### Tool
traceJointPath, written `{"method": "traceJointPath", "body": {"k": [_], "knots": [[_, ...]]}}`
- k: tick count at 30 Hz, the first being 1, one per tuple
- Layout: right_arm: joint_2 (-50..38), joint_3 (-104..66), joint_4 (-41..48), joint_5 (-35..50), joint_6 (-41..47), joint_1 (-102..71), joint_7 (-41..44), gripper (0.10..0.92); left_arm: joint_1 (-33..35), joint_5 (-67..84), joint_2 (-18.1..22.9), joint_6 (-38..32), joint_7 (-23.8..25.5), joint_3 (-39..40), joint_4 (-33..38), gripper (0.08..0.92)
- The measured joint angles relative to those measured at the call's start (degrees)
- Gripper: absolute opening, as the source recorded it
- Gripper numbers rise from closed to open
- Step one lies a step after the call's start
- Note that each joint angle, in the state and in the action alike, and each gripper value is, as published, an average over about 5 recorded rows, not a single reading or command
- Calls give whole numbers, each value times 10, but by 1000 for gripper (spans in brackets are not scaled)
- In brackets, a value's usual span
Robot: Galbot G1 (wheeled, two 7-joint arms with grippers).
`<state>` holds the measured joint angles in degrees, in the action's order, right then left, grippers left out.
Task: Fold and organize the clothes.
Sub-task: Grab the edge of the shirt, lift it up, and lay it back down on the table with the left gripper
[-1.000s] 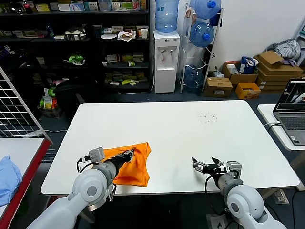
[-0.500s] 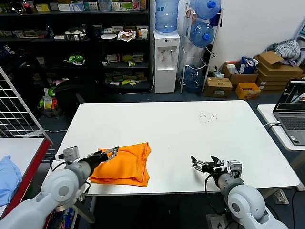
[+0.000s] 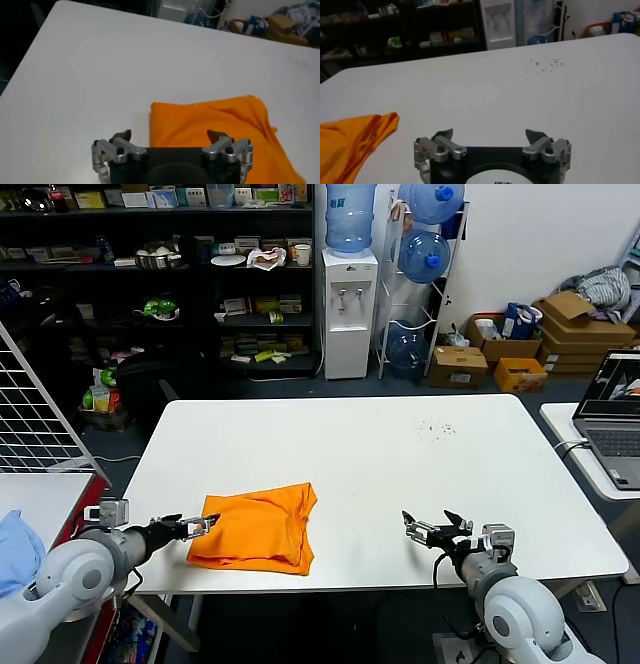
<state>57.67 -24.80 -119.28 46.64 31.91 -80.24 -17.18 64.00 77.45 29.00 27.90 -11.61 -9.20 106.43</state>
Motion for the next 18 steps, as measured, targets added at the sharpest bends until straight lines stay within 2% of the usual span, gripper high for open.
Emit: {"method": "traceJointPath", "body": {"k": [7,18], "knots": [[0,-6,-3,0,0,-9,0,921,-14,-26,6,8,56,5,-49,921],[5,-7,-1,-1,0,-11,-2,921,-22,-39,17,18,88,11,-78,921]]}}
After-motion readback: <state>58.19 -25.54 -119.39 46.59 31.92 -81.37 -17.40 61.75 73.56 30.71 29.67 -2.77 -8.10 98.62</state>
